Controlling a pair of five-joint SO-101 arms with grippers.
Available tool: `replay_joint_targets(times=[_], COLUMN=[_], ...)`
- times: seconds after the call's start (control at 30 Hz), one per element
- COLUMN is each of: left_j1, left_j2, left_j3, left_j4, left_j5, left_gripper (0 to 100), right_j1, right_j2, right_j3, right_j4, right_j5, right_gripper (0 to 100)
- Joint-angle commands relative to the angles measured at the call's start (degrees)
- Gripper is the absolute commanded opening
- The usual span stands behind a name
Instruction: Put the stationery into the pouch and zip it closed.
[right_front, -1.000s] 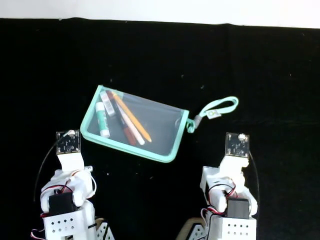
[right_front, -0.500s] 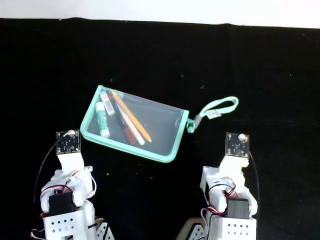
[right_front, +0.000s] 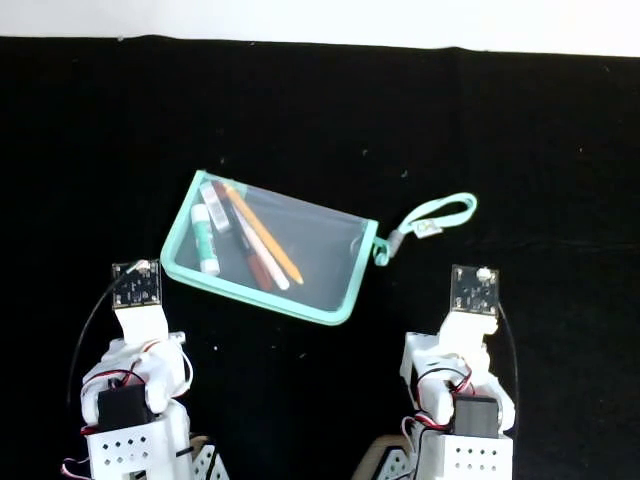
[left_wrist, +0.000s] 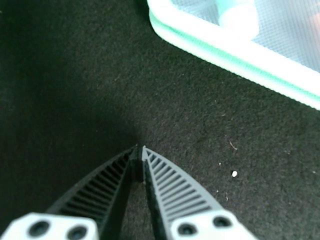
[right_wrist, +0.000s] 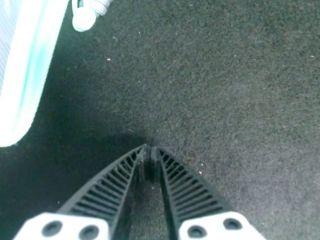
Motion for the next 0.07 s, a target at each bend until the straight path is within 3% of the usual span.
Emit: replay_joint_targets(times=[0.0, 0.03], left_j1=[-0.66, -0.66], left_j2=[-0.57, -0.57], left_j3=[0.92, 0.92], left_j4=[0.44, 0.44], left_j5=[0.26, 0.26], left_gripper=[1, 1], right_j1=[0.48, 0.48], right_j2=[-0.57, -0.57], right_j3=[8.13, 8.13], right_j4=[0.22, 0.22], right_j5=[0.70, 0.70], right_gripper=[1.2, 1.2])
